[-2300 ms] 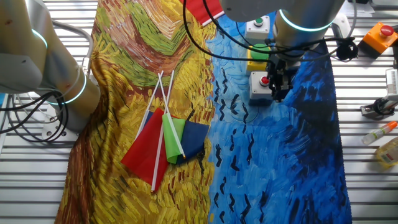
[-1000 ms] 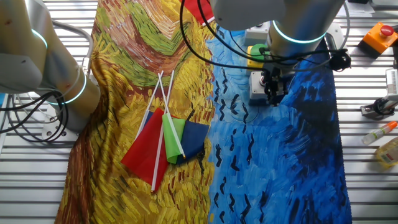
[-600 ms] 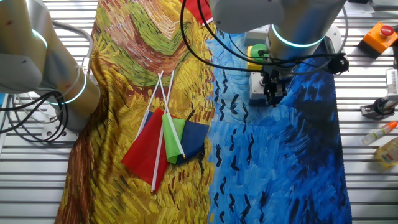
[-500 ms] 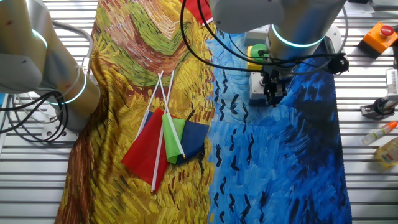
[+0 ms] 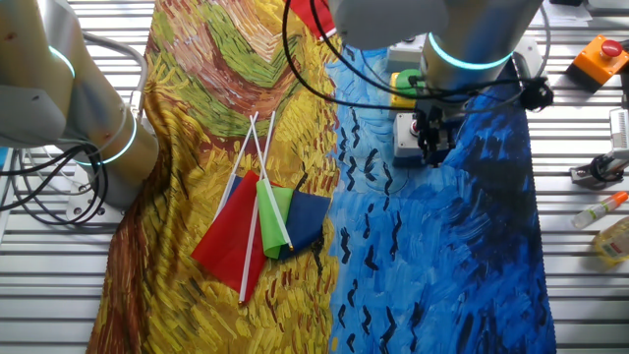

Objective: Press three buttons from left to right in sequence

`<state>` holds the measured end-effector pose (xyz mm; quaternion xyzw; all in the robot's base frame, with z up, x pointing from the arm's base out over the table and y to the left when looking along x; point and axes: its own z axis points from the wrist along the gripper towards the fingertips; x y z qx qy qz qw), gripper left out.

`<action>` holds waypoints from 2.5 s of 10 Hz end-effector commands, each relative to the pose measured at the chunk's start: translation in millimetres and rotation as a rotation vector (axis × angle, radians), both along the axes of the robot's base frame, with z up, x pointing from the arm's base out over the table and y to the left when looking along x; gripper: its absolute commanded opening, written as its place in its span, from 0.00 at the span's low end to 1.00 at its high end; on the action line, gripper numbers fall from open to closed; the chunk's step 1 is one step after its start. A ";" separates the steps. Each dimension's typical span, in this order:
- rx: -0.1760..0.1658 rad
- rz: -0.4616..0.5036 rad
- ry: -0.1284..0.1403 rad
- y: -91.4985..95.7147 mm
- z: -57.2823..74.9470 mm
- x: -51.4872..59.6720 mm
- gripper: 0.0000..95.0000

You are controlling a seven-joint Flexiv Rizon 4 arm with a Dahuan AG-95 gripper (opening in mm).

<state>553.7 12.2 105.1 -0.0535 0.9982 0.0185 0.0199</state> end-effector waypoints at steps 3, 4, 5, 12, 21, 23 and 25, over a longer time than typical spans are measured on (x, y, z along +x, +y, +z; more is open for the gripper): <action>-0.016 0.009 -0.016 -0.4 7.0 0.8 0.60; -0.019 0.011 -0.015 -1.5 10.9 0.3 0.60; -0.020 0.012 -0.015 -1.6 11.6 0.2 0.60; -0.057 -0.007 0.004 5.7 43.6 2.0 0.40; 0.002 -0.088 0.064 13.3 57.4 2.8 0.00; -0.002 -0.112 0.066 15.6 57.3 4.6 0.00; -0.005 -0.118 0.055 15.5 54.8 5.6 0.00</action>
